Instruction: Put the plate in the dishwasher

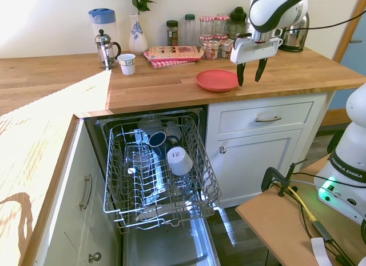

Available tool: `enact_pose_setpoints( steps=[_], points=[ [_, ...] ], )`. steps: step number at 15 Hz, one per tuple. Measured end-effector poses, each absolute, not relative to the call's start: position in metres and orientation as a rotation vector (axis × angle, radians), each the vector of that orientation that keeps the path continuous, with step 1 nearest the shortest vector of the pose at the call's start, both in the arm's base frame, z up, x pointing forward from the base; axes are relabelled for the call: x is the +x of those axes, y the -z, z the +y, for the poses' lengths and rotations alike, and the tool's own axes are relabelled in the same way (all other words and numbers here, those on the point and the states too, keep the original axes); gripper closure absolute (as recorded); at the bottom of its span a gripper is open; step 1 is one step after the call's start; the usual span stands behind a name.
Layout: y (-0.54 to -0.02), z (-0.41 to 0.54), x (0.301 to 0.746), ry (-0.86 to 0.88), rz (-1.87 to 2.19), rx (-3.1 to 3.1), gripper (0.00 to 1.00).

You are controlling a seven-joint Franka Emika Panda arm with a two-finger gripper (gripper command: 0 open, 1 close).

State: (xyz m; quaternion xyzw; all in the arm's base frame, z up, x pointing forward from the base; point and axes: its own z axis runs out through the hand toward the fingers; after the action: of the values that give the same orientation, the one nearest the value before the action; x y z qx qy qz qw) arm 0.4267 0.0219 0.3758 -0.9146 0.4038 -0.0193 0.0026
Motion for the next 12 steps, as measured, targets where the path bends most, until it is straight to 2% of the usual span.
enact_pose_setpoints(
  steps=[7,12],
  points=[
    [-0.377,0.013,0.444,0.058,1.34,-2.761,0.0],
    [-0.354,-0.019,0.472,0.099,1.436,-2.582,0.0]
  ],
)
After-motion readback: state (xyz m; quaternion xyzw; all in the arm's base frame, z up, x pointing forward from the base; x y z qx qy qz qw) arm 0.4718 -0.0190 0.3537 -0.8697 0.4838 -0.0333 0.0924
